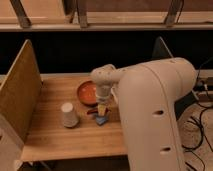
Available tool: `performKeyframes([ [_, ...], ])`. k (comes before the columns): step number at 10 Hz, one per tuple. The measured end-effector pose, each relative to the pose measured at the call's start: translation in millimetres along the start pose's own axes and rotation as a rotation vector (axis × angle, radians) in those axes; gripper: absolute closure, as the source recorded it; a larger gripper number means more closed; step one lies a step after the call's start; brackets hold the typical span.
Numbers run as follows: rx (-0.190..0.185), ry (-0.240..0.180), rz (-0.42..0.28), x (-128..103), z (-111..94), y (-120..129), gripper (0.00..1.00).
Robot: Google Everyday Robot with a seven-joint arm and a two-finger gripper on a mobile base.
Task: Place the pepper on the white sponge
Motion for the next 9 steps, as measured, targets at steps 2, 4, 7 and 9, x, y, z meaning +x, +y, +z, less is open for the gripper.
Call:
performKeyframes([
  [2,0.0,0.0,0.001,0.3,-0.1,-0.1,0.28],
  [4,0.0,0.0,0.001,0.4,0.0,0.0,0.2],
  [7,0.0,0.0,0.001,0.5,0.1,0.0,0.2],
  [9,0.0,0.0,0.001,0.6,0.1,0.0,0.2],
])
